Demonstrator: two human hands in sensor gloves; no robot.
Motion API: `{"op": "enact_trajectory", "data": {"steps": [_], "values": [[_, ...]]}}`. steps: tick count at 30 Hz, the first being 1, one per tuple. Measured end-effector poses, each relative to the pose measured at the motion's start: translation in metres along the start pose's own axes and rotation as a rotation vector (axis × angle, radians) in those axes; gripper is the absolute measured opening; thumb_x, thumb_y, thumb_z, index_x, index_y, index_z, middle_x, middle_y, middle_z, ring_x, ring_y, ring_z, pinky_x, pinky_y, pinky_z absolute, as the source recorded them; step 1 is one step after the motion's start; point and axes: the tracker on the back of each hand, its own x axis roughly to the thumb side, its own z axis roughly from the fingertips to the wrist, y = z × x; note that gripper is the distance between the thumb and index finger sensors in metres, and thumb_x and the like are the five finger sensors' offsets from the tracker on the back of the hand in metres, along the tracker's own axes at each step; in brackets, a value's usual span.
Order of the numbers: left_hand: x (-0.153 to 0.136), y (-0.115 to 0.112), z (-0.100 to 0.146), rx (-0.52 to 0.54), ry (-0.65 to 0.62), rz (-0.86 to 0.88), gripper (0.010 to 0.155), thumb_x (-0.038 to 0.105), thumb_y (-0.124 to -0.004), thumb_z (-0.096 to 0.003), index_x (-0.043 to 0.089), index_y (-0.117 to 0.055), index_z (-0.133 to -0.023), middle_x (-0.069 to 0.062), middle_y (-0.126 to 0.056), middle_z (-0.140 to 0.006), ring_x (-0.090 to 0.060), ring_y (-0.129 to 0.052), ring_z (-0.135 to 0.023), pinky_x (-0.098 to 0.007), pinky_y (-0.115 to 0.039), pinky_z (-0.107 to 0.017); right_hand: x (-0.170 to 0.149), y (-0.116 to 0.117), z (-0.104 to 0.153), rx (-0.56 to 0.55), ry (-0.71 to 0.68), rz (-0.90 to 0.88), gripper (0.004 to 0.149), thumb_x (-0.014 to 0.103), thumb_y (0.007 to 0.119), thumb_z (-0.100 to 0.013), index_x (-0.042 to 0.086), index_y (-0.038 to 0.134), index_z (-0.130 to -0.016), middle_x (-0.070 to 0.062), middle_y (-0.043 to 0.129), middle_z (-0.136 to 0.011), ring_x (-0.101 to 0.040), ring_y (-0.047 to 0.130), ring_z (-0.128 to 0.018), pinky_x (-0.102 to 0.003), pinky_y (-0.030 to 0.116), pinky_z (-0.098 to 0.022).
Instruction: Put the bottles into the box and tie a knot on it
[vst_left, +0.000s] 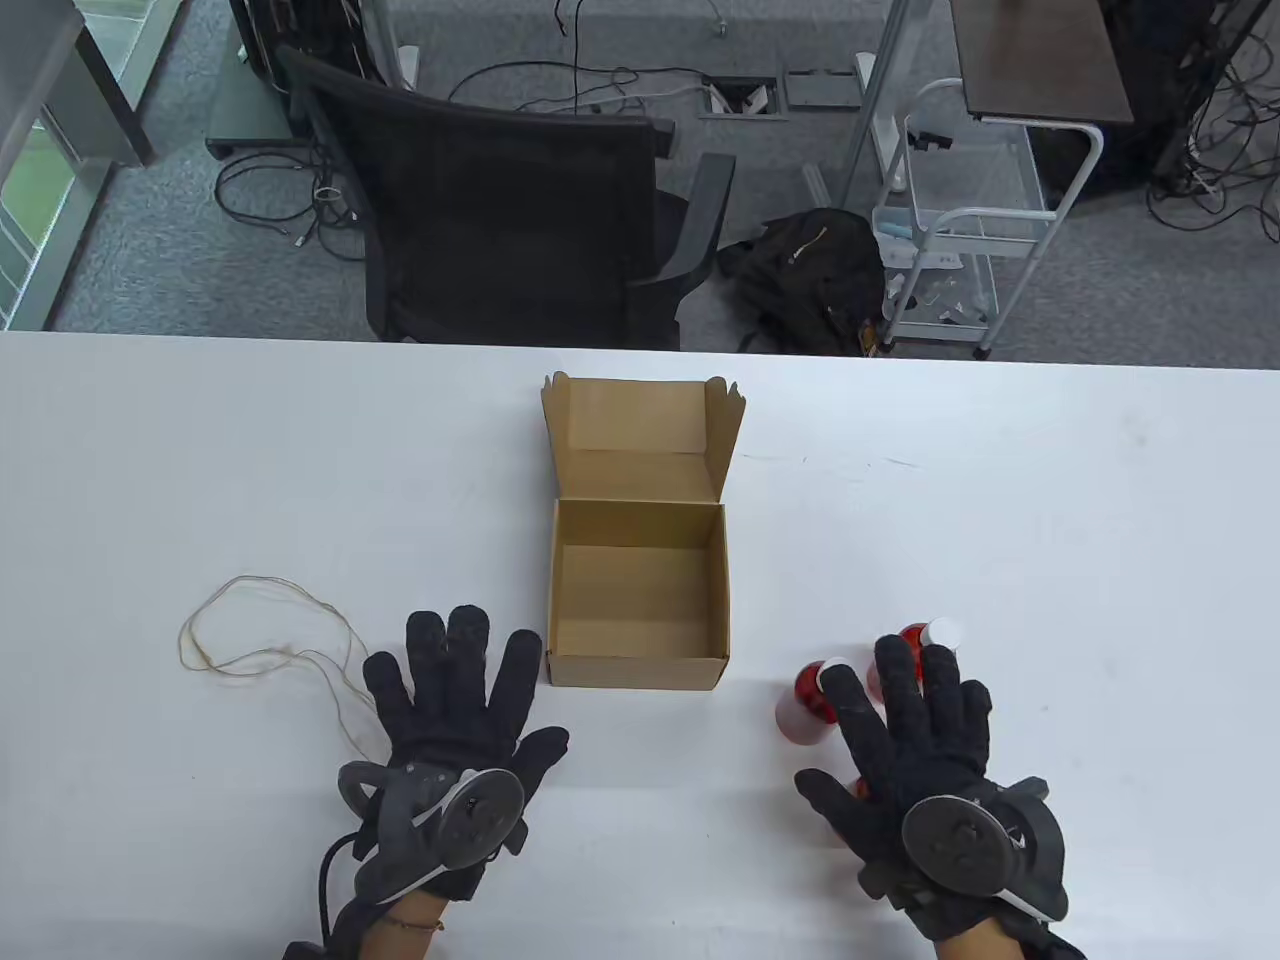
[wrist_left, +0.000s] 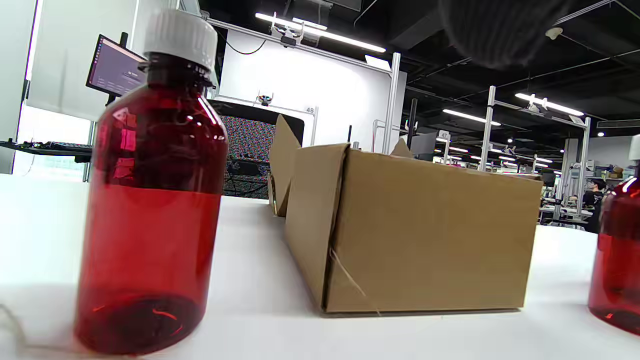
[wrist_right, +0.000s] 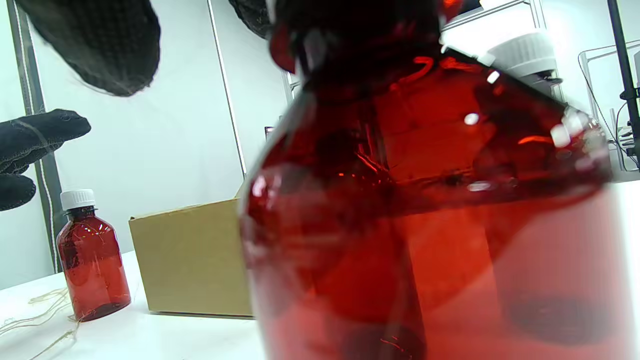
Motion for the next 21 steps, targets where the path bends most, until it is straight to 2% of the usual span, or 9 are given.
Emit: {"op": "enact_trajectory", "data": {"steps": [21], "values": [[0.0024, -0.0035, -0.0004, -0.024, -0.001, -0.01, 0.097, 0.064, -0.073, -0.0498, 0.03, -0.014, -0.119, -0.022, 0.006, -0.123, -0.059, 0.002, -0.107, -0.08, -0.012, -0.064, -0.0007, -0.0002, 0.0006, -0.003, 0.006, -0.006, 0.084, 0.061, 0.077, -0.047, 0.026, 0.041, -0.115, -0.019, 0.021, -0.119, -0.055, 0.016, -0.101, -0.077, 0.018, -0.064]]}}
